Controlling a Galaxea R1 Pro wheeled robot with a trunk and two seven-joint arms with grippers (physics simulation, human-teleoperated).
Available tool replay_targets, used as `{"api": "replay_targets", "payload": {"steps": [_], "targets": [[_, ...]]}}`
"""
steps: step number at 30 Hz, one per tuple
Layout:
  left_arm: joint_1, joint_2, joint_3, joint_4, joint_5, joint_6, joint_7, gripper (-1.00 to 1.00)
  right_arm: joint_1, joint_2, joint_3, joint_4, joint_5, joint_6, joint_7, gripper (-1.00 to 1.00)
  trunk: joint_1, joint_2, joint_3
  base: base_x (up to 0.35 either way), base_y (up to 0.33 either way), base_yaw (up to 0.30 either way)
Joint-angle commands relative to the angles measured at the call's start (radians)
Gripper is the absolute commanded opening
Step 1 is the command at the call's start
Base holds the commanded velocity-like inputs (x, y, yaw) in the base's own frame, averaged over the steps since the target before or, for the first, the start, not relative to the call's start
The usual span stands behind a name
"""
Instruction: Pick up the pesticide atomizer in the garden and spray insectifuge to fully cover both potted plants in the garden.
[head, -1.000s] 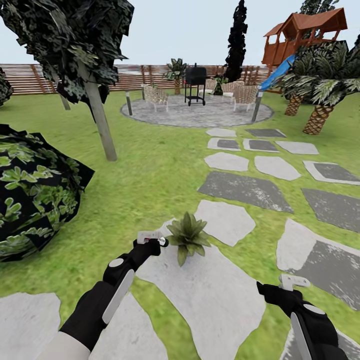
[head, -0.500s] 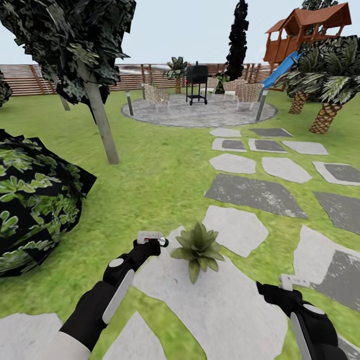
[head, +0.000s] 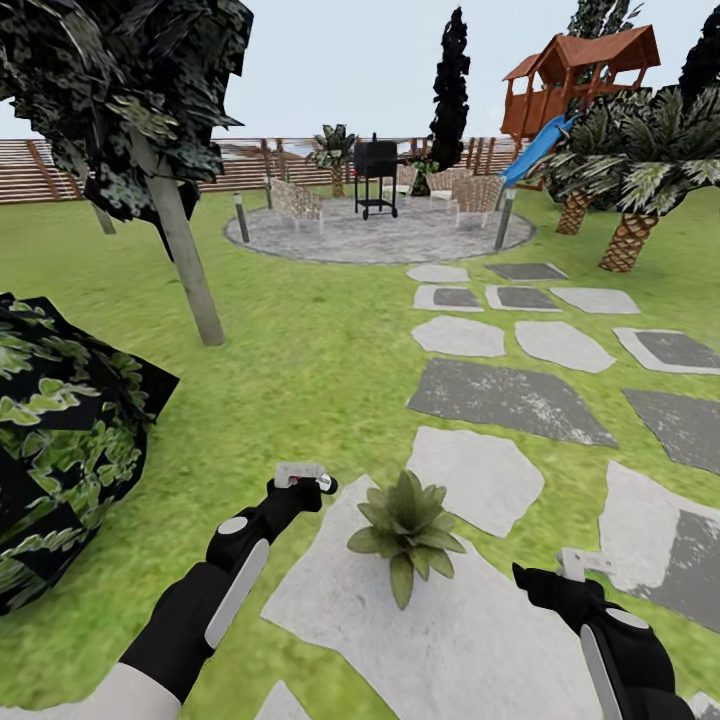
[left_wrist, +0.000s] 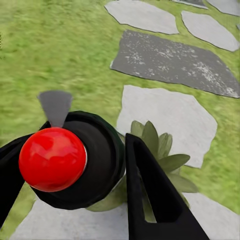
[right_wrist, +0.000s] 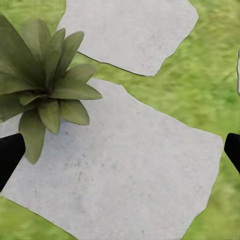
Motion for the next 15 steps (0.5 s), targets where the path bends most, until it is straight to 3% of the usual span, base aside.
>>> {"api": "replay_targets", "payload": {"steps": [1,6,10,15], "targets": [[-0.001,0.0,-0.001,-0.001,0.007,0.004,0.001,-1.0,-0.001,0.0,-0.001,-0.002,0.0,0.006,0.002,1.0,0.0,0.0,-0.001,0.3,0.227,-0.002],[-0.001,0.0,-0.001,-0.001,0.007,0.004,0.002,-1.0,-0.001,0.0,-0.001,-0.002,0.0,0.006,0.002,1.0,0.0,0.0,0.0,0.3,0.227,-0.03],[-0.001,0.0,-0.001,-0.001,0.007,0.004,0.002,-1.0,-0.001,-0.001,-0.001,-0.002,0.0,0.006,0.002,1.0,0.0,0.0,0.003,0.282,0.18,-0.18],[-0.001,0.0,-0.001,-0.001,0.007,0.004,0.002,-1.0,-0.001,0.0,-0.002,-0.002,0.0,0.006,0.002,1.0,0.0,0.0,0.009,0.175,0.035,-0.217]]}}
